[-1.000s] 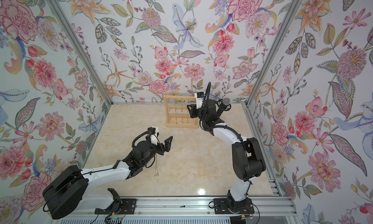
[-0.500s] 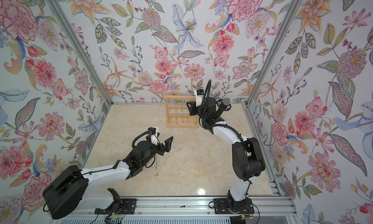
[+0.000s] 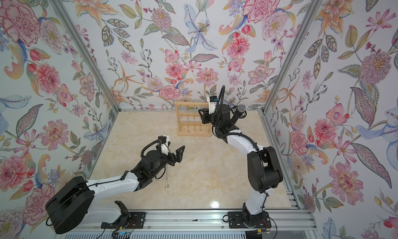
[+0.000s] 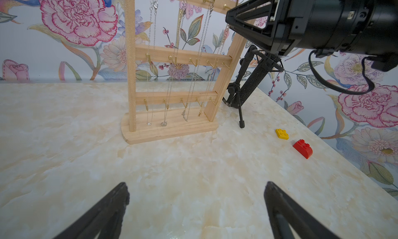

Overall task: Take the necklace off the jewelry display stand
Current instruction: Take off the necklace from the stand.

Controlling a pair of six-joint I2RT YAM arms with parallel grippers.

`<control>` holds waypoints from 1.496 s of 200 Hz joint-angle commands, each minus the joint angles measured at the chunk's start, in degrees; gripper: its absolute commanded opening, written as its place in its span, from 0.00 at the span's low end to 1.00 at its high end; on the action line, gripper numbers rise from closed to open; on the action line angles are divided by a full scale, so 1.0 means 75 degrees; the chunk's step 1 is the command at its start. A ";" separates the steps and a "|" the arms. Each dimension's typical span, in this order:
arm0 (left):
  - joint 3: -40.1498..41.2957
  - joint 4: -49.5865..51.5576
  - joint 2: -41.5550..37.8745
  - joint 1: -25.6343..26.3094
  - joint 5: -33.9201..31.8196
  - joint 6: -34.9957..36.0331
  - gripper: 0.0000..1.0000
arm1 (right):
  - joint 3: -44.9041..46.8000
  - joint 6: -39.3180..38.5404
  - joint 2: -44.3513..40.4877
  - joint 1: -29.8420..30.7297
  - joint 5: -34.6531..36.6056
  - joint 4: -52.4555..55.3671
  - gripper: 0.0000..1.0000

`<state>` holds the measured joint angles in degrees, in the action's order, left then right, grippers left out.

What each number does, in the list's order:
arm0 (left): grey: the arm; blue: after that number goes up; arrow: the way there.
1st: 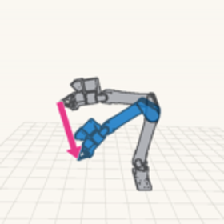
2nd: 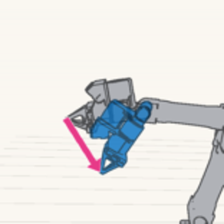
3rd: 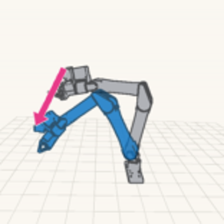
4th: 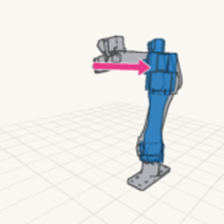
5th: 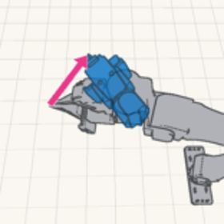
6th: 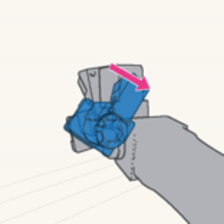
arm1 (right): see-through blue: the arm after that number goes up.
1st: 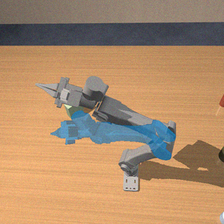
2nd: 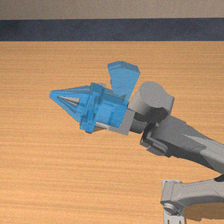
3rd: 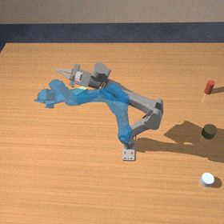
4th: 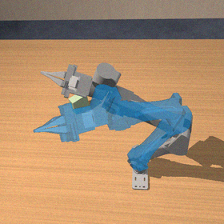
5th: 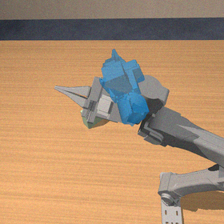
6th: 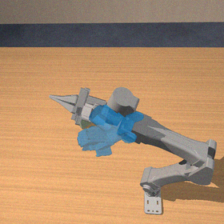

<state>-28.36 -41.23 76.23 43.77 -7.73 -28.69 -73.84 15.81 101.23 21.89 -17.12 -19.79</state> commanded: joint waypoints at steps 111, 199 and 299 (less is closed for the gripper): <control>-0.0056 -0.0151 0.0108 -0.0013 0.0127 0.0009 0.99 | 0.0061 -0.0140 -0.0053 0.0136 0.0251 -0.0248 0.24; -0.0046 -0.0163 0.0114 -0.0009 0.0151 0.0003 0.99 | -0.0183 -0.0266 0.0068 0.0181 0.0397 -0.0116 0.19; -0.0038 -0.0191 0.0102 -0.0012 0.0174 -0.0009 0.99 | -0.0168 -0.0386 0.0063 0.0223 0.0523 0.0014 0.26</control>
<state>-28.36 -41.23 76.62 43.77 -7.42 -28.71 -74.59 13.76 101.49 23.18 -13.93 -19.70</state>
